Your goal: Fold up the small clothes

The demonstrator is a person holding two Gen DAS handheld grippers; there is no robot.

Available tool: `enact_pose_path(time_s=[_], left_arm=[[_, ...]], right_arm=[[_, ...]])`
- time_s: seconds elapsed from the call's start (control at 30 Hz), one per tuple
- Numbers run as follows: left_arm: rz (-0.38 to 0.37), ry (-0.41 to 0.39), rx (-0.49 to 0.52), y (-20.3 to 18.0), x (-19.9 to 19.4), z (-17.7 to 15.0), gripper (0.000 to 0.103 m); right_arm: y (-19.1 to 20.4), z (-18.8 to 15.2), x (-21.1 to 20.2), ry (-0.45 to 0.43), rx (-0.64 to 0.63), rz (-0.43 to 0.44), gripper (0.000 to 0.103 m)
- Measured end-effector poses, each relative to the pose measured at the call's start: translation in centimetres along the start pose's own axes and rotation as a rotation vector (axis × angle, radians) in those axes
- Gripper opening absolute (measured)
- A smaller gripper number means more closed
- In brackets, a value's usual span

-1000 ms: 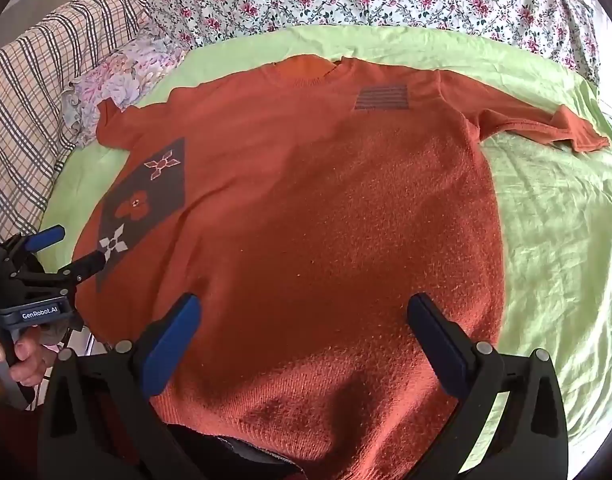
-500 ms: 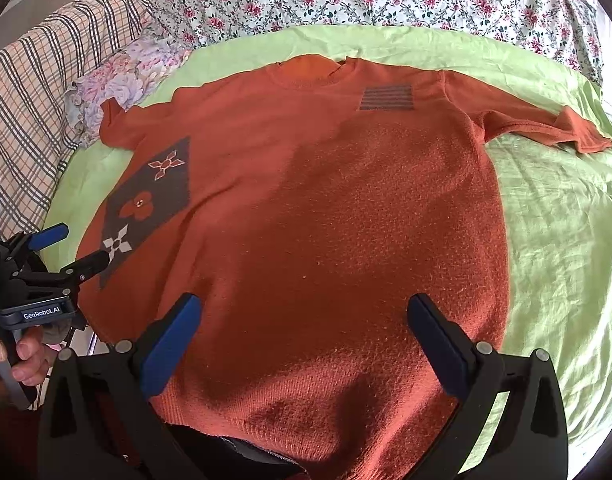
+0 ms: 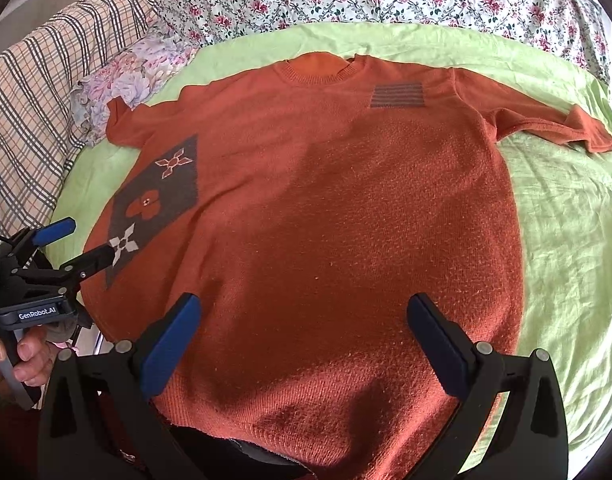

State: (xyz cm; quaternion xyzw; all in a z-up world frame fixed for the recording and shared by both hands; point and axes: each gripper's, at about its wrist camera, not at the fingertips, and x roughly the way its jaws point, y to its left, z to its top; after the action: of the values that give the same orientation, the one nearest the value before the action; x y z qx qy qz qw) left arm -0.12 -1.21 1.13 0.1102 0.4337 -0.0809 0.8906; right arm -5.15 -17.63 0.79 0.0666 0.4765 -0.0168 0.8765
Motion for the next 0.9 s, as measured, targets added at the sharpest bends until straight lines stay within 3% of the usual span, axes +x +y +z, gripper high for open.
enact_pose_path(time_s=[0.13, 0.43, 0.67, 0.9], left_arm=[[-0.021, -0.022, -0.002, -0.2, -0.1, 0.1, 0.099], [-0.088, -0.041, -0.015, -0.3, 0.1, 0.7, 0.099], [-0.094, -0.034, 0.0, -1.2, 1.2, 1.8, 0.099], [-0.136, -0.033, -0.009, -2.0, 2.1, 3.5, 0.099]], right_arm=[[-0.3, 0.1, 0.0, 0.053, 0.002, -0.01, 0.103], [-2.0, 0.3, -0.1, 0.022, 0.087, 0.048, 0.103], [-3.6, 0.5, -0.1, 0.023, 0.149, 0.083, 0.103], [-6.3, 1.2, -0.3, -0.009, 0.203, 0.066, 0.103]])
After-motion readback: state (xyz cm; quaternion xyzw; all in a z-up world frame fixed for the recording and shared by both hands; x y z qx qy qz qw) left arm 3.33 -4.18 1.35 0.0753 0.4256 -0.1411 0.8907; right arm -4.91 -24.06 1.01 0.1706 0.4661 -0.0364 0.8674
